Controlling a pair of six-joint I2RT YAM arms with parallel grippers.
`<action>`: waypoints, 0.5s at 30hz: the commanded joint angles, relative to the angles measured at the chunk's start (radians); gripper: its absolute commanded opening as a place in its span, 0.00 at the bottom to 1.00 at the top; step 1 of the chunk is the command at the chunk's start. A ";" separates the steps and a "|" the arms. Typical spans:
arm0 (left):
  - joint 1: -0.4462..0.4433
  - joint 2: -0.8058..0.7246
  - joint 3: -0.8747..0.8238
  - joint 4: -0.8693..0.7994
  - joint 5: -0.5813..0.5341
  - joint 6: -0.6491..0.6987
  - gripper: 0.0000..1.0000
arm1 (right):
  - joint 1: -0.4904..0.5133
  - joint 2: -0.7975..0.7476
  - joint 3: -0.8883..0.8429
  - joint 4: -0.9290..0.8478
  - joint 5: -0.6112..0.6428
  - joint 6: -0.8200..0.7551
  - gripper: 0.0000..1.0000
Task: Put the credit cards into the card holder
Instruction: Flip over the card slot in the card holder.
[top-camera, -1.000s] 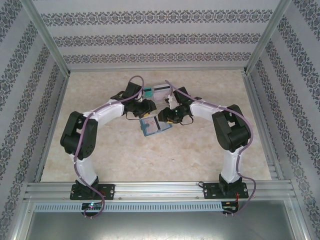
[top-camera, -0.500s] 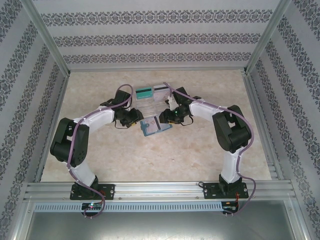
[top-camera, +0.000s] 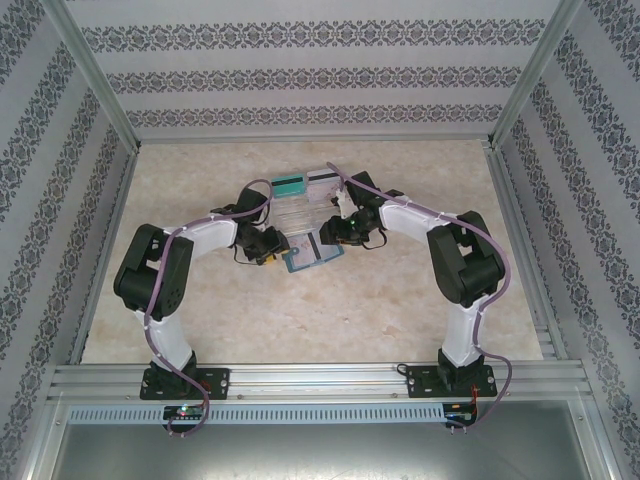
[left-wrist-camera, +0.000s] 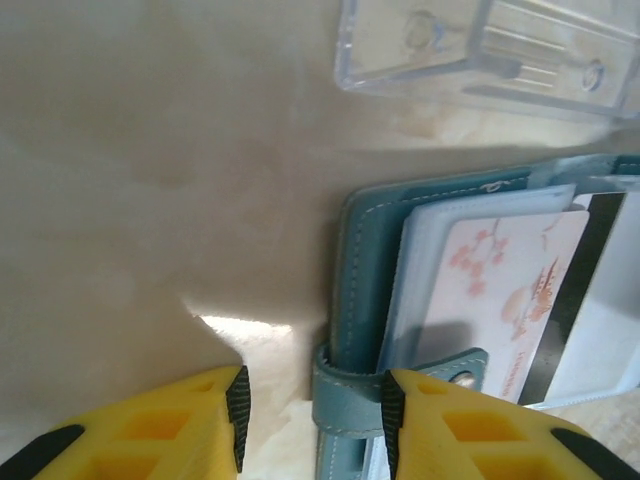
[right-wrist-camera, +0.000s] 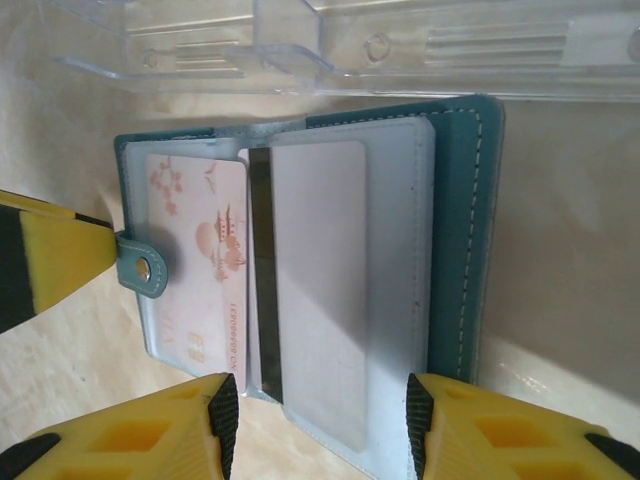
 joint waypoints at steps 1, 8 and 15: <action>-0.010 0.020 0.019 0.016 0.013 0.004 0.40 | 0.009 0.020 0.032 -0.040 0.056 -0.027 0.51; -0.019 0.040 0.019 0.035 0.025 -0.003 0.34 | 0.022 0.037 0.040 -0.042 0.040 -0.030 0.51; -0.036 0.054 0.031 0.040 0.029 -0.007 0.31 | 0.040 0.034 0.057 -0.037 0.031 -0.021 0.51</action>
